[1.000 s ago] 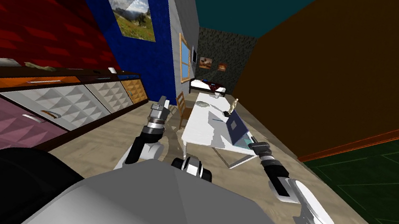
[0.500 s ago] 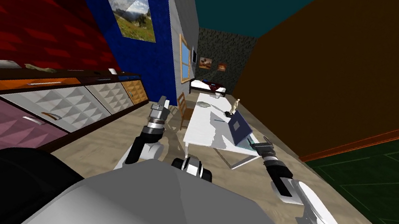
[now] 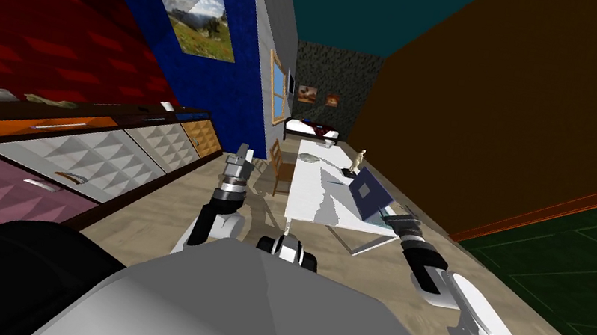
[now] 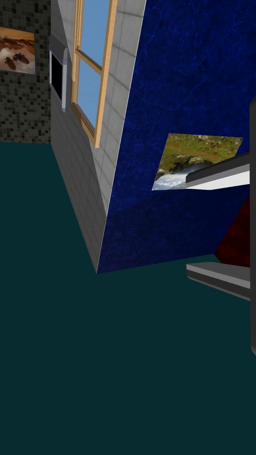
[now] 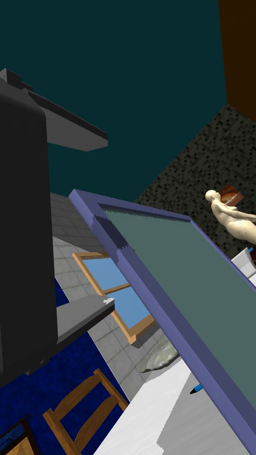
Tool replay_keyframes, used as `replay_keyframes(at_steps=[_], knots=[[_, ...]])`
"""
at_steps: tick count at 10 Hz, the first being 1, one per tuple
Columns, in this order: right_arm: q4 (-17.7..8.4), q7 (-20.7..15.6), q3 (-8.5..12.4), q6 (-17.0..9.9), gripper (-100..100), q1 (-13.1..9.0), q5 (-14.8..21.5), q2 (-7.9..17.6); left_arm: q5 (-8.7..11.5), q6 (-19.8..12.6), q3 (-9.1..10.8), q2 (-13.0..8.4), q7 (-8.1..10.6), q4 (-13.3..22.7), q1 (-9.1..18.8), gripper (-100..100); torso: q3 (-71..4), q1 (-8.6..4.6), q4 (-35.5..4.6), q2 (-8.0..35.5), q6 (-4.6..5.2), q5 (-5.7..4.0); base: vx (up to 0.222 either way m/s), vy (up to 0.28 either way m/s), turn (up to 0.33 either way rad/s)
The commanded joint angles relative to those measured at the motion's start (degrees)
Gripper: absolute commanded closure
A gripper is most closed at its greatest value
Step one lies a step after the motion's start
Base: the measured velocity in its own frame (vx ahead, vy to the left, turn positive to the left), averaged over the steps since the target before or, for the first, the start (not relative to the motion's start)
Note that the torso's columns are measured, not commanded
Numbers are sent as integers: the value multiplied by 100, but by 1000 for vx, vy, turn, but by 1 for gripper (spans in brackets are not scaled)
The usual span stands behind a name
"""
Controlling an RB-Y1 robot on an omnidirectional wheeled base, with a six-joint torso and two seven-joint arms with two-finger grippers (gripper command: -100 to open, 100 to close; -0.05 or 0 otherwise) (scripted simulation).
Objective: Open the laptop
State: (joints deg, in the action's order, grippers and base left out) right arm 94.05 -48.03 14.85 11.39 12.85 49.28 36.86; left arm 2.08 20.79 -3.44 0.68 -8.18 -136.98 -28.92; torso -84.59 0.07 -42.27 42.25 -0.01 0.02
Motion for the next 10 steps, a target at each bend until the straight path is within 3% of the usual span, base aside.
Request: replay_keyframes(at_steps=[1,2,3,4,5,10], knots=[[14,-85,38,-92,-100,7,72,-23,0,0,0,0,0,0,0,0,0,-7,0,0,0,-2,9,77,-10],[-6,-10,66,-155,-100,9,36,143,0,0,1,-1,0,0,0,0,2,-39,-1,5,0,-10,66,43,48],[20,-51,53,-138,-100,22,51,79,0,0,1,-2,0,0,0,0,-5,-39,2,-10,0,-12,43,22,12],[21,-35,55,-146,100,22,48,93,0,0,2,-2,0,0,0,0,-1,-29,1,0,2,-10,6,4,-1],[-183,250,1,-190,100,-85,-182,219,0,0,2,-2,0,0,0,0,8,-19,-3,13,2,-6,-41,-44,110],[-692,1028,-135,-300,100,-351,-756,538,0,0,2,-2,0,0,1,0,-4,-10,3,-5,5,-2,-71,-80,88]])
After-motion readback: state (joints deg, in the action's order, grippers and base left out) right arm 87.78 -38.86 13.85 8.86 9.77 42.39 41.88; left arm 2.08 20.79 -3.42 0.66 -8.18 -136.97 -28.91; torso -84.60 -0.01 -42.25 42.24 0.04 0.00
